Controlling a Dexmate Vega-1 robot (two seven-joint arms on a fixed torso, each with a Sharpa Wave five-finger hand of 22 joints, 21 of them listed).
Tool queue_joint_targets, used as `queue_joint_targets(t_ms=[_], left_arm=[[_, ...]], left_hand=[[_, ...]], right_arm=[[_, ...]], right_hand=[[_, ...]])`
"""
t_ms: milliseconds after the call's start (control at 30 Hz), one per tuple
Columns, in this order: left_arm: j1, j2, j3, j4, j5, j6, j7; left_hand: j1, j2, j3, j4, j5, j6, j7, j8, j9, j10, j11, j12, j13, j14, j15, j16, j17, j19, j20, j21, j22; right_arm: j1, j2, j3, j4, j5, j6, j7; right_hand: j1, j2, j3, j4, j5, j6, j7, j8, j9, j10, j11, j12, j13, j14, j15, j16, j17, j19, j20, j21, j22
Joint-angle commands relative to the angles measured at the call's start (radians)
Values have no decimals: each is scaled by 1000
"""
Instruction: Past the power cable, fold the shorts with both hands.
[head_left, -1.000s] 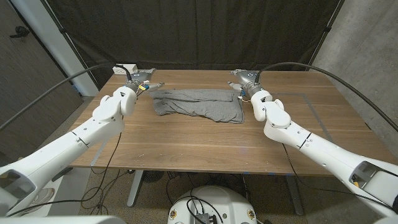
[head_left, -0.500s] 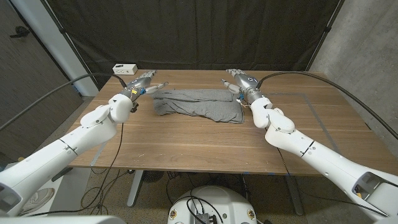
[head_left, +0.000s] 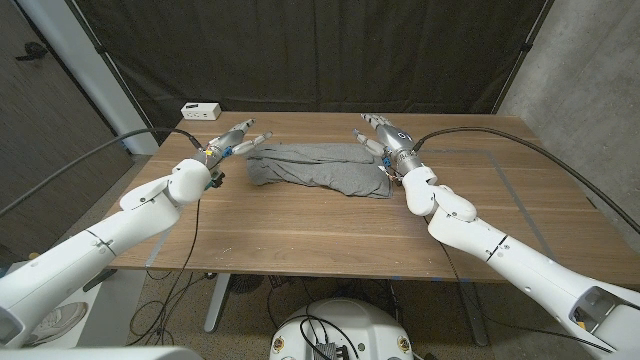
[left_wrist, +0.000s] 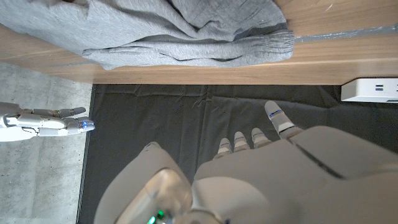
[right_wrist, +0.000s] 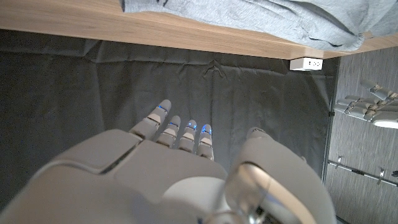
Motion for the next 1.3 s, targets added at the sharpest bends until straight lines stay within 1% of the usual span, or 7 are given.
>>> queue_joint_targets(t_ms=[33,333,700,933,1000,1200,1300], left_arm=[[-13,32,32,46,-60,-105,-38],[-21,59,52,24,-24,-61,-50],[-31,82,92,-24,99,32,-36],[-49,76,129,-37,193,95,-34],[-56,72,138,-35,209,105,-41],[-77,62,165,-28,265,119,-47],[-86,57,177,-24,294,126,-48]], left_hand=[[37,-60,-28,-33,24,-315,6,12,4,-212,2,18,2,-176,0,13,0,-200,-7,-7,-2],[129,-124,-59,-94,70,-231,31,38,4,-119,13,48,2,-92,1,29,-2,-106,-1,-5,-3],[256,-200,-104,-171,134,-103,80,56,4,-21,23,62,1,10,6,35,-4,-5,3,-11,-4],[372,-214,-149,-229,204,29,105,64,6,130,18,86,1,143,-2,43,-5,113,13,-7,0],[388,-213,-156,-236,215,47,105,64,6,151,17,89,2,166,-3,44,-5,130,12,-5,1],[439,-208,-183,-256,255,130,87,69,6,249,-16,105,3,233,-32,44,-5,172,17,-4,5],[482,-198,-201,-268,284,213,48,80,7,312,-31,112,4,265,-44,39,-4,188,15,-7,9]], right_arm=[[-20,-18,-18,-6,39,30,7],[-27,-22,-31,-13,34,7,19],[-41,-20,-44,-13,56,9,38],[-51,-24,-61,-28,37,-10,41],[-54,-21,-62,-25,37,-15,40],[-55,-21,-80,-37,13,-60,59],[-63,-22,-74,-35,32,-44,55]], right_hand=[[-13,-2,0,2,5,-8,1,-2,0,-7,0,1,0,-8,-48,4,-1,-3,-1,-3,3],[-35,-3,0,-1,8,-9,5,3,0,8,4,9,-1,4,-37,11,-12,-2,9,1,2],[-52,-1,5,-4,11,1,2,9,-1,15,5,12,-2,10,-40,13,-25,-5,-9,3,2],[-60,-1,8,-5,13,10,6,13,-1,21,7,14,-2,13,-39,14,-31,-8,-11,3,2],[-64,-1,9,-6,14,15,5,15,-2,25,5,15,-2,16,-42,15,-35,-8,-11,4,1],[-67,4,24,-13,19,39,-4,22,-2,39,-2,19,-3,27,-54,17,-49,-7,-18,6,1],[-57,5,38,-23,22,50,-4,24,-3,45,-4,19,-3,30,-56,16,-59,-7,-19,6,0]])
